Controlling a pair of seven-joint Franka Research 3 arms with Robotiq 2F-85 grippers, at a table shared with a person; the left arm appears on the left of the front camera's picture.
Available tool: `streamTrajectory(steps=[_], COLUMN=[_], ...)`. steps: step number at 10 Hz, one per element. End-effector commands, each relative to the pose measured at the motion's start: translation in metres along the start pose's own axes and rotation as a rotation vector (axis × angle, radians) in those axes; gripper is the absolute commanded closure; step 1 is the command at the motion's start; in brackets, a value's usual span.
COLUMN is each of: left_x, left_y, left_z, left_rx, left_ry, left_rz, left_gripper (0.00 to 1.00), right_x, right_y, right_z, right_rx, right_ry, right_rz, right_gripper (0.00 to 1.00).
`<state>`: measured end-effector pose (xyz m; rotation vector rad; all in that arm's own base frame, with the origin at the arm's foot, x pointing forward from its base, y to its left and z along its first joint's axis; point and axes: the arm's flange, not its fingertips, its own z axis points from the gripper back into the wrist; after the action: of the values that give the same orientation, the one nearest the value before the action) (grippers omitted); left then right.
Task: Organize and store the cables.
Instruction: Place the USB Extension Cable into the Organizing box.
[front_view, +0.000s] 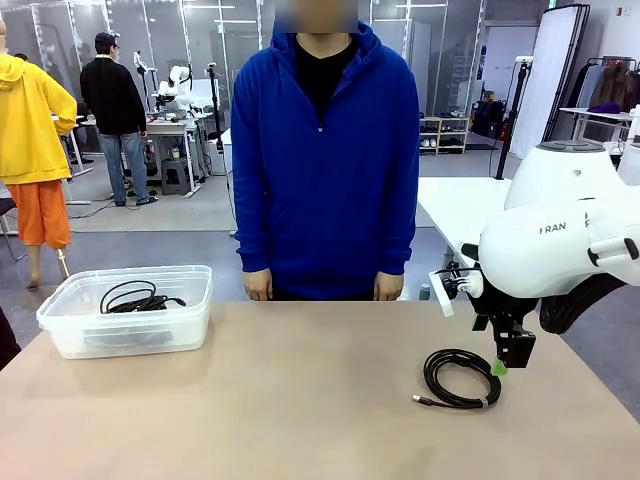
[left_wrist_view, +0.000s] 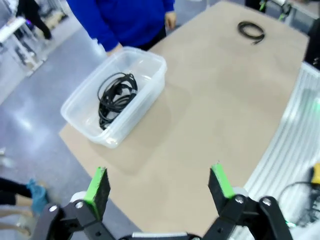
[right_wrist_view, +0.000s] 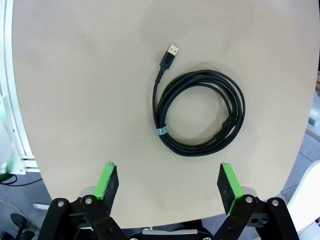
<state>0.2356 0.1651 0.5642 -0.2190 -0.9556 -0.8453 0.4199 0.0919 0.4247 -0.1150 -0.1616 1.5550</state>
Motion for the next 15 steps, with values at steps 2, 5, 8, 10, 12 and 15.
streamTrajectory(steps=[2,5,8,10,12,15], left_x=[-0.026,-0.036,-0.019,-0.019,-0.019,-0.019], left_y=[-0.023,-0.018,0.019,0.019,0.019,0.019], left_z=[-0.041,-0.06,-0.037,-0.037,-0.037,-0.037], left_rx=[0.007,-0.011,-0.043,-0.043,-0.043,-0.043], left_ry=[0.012,0.079,0.085,0.085,0.085,0.085], left_rz=[-0.035,-0.016,0.006,0.006,0.006,0.006], left_gripper=[0.0,0.0,0.0,0.0,0.0,0.0], right_x=[0.006,0.007,0.007,0.001,-0.009,-0.018], right_y=[-0.005,-0.003,-0.004,-0.005,-0.01,-0.013], right_z=[-0.042,-0.08,-0.103,-0.113,-0.124,-0.133], right_rx=[0.021,0.015,0.029,0.069,0.077,0.107], right_ry=[0.002,-0.046,-0.015,-0.002,0.0,0.0], right_rz=[-0.076,-0.156,-0.15,-0.09,-0.063,-0.035], right_gripper=[0.0,0.0,0.0,0.0,0.0,0.0])
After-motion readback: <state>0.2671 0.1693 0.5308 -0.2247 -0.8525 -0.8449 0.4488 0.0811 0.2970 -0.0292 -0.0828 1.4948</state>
